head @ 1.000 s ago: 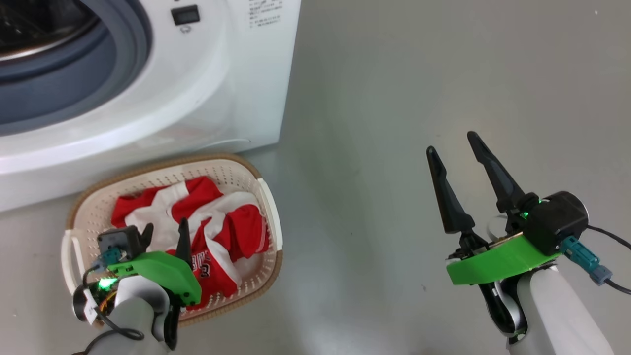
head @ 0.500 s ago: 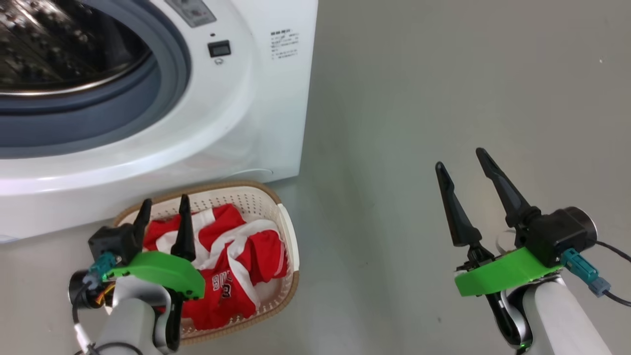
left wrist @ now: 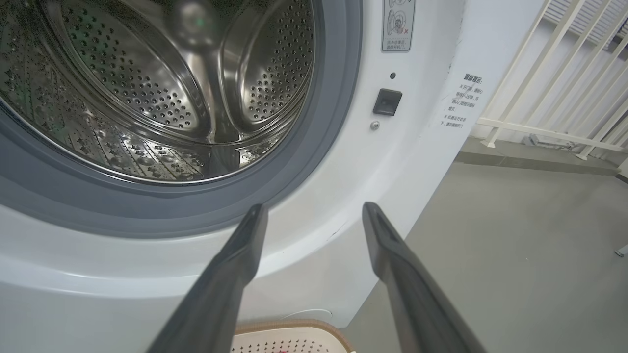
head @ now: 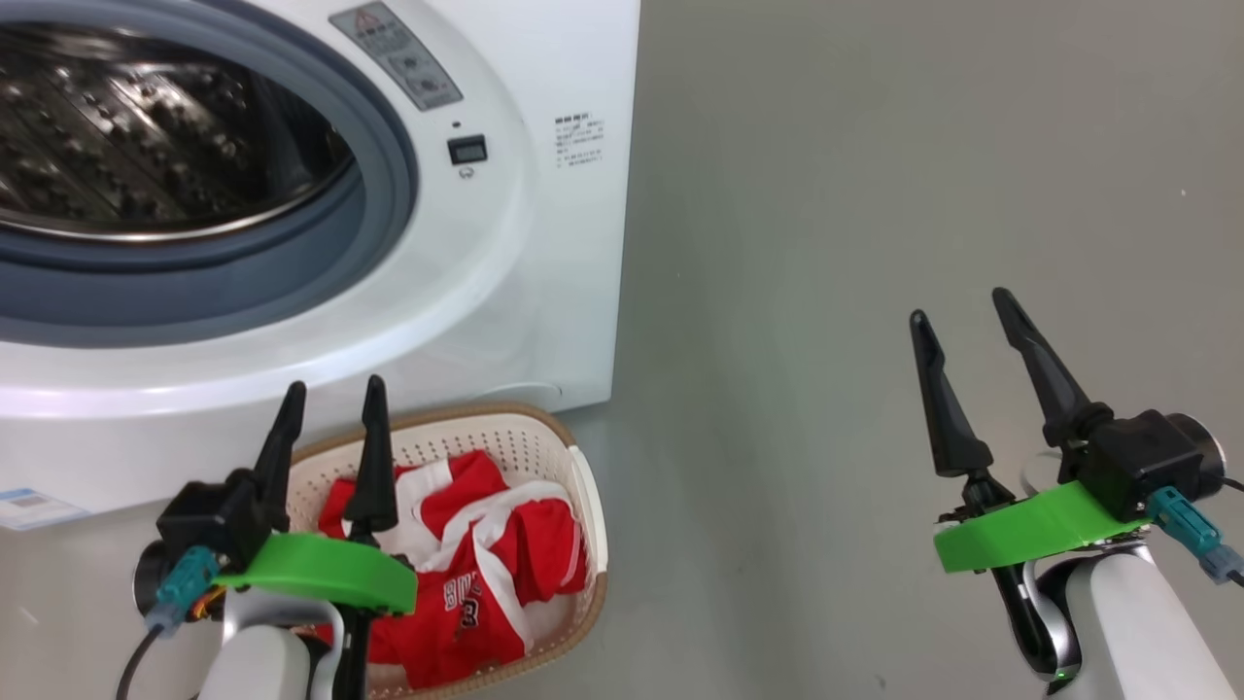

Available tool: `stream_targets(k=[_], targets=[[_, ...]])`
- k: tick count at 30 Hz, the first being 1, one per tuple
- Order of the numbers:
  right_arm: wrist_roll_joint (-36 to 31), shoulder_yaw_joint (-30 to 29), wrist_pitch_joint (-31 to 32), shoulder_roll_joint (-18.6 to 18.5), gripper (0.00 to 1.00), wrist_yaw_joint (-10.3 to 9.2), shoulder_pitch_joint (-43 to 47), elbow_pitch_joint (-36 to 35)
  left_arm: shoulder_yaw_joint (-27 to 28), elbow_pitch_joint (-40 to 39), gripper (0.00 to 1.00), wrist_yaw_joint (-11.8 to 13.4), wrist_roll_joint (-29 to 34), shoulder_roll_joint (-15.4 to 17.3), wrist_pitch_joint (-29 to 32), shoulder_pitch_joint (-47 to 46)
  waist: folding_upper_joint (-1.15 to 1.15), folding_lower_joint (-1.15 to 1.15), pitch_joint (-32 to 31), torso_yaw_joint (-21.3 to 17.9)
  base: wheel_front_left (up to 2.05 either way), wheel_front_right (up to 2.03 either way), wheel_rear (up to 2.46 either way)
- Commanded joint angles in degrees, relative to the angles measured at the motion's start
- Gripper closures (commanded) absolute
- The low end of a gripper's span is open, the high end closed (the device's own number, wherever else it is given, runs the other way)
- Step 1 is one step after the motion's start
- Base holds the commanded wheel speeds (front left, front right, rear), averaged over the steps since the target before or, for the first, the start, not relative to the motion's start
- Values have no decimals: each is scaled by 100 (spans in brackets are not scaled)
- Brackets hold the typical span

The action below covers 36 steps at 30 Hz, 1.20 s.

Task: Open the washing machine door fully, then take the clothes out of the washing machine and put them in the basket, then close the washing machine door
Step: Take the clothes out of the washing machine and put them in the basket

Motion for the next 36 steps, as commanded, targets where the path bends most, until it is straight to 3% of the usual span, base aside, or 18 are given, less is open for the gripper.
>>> stream_targets(k=[1, 17, 36], targets=[[-89, 76, -36, -20, 0, 36, 101, -118, 143, -215, 0, 49, 67, 87, -52, 70, 0, 0, -135, 31, 0, 0, 0], [-343, 70, -36, -50, 0, 36, 591, -267, 546, -1119, 0, 187, 517, 87, -52, 876, 0, 0, -793, 7, 0, 0, 0], [-353, -118, -36, -55, 0, 36, 1341, -651, 717, -1470, 0, -9, 772, 95, -52, 1716, 0, 0, -1368, 36, 0, 0, 0]])
